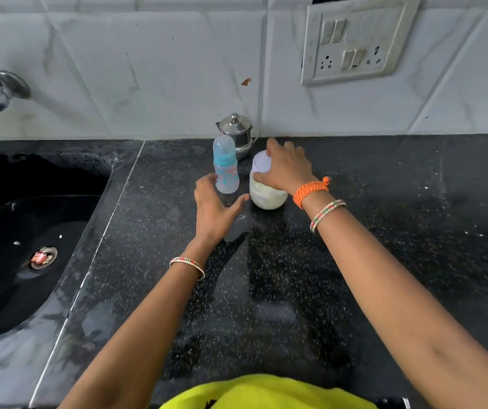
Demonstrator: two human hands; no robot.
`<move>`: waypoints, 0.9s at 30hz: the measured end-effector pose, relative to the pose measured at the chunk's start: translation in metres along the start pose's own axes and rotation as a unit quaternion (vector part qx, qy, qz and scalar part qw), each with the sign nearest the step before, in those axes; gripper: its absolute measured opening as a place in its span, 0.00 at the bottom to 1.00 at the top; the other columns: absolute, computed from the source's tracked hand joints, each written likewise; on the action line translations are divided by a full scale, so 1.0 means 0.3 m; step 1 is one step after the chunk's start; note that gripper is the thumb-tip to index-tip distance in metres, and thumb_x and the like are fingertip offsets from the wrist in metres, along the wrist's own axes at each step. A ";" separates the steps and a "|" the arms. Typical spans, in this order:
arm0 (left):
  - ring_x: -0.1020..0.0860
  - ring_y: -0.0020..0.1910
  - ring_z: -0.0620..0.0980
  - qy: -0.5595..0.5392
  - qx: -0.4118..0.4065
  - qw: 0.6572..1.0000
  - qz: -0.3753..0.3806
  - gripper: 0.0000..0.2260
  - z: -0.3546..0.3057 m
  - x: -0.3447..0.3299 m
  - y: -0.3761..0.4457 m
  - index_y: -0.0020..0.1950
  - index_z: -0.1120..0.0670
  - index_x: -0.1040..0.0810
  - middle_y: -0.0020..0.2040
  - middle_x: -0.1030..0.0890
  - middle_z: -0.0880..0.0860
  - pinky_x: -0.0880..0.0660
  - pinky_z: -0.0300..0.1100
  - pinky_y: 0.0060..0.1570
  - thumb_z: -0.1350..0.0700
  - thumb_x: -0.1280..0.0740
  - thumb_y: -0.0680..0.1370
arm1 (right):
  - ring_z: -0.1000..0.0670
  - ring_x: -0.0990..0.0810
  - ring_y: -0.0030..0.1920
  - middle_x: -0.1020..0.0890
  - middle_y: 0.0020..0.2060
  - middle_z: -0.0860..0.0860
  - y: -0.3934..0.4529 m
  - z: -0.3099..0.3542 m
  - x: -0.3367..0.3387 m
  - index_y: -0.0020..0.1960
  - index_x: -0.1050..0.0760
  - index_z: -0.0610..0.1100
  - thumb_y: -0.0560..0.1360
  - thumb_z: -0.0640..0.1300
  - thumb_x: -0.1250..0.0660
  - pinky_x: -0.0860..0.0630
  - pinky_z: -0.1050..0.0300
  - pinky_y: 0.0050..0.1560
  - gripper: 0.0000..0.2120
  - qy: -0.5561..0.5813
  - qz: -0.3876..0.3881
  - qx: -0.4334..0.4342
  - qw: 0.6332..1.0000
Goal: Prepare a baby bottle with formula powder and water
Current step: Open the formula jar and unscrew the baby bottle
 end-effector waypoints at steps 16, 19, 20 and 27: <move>0.23 0.51 0.32 -0.192 0.006 0.976 0.102 0.30 -0.075 -0.053 -0.032 0.60 0.43 0.28 0.52 0.20 0.40 0.27 0.29 0.51 0.49 0.22 0.60 | 0.41 0.23 0.55 0.22 0.56 0.44 -0.084 0.150 -0.020 0.64 0.33 0.44 0.69 0.66 0.35 0.34 0.53 0.43 0.34 -0.138 0.029 0.106 0.984; 0.21 0.53 0.39 -0.201 0.009 0.973 0.110 0.31 -0.061 -0.062 -0.029 0.61 0.45 0.27 0.53 0.19 0.43 0.24 0.35 0.54 0.50 0.22 0.60 | 0.40 0.23 0.56 0.23 0.57 0.44 -0.078 0.168 -0.027 0.67 0.36 0.45 0.70 0.63 0.34 0.34 0.52 0.44 0.33 -0.150 0.050 0.124 0.979; 0.21 0.54 0.40 -0.203 0.010 0.973 0.112 0.31 -0.053 -0.066 -0.026 0.61 0.47 0.27 0.53 0.18 0.44 0.24 0.36 0.55 0.51 0.22 0.60 | 0.40 0.24 0.57 0.24 0.57 0.43 -0.074 0.172 -0.032 0.68 0.37 0.45 0.70 0.62 0.34 0.33 0.52 0.45 0.33 -0.153 0.064 0.129 0.978; 0.23 0.54 0.40 -0.185 0.013 0.972 0.144 0.31 -0.035 -0.069 -0.018 0.63 0.50 0.27 0.54 0.20 0.44 0.27 0.31 0.53 0.51 0.22 0.62 | 0.43 0.34 0.60 0.33 0.58 0.46 -0.057 0.141 -0.049 0.71 0.39 0.57 0.67 0.48 0.26 0.29 0.39 0.61 0.37 -0.092 0.267 0.208 0.937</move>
Point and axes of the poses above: each hand's wrist, its own y-axis towards the middle knuckle, its own x-axis out of the back of the hand, z = x × y, the point moved 7 cm from there along y, towards the middle knuckle
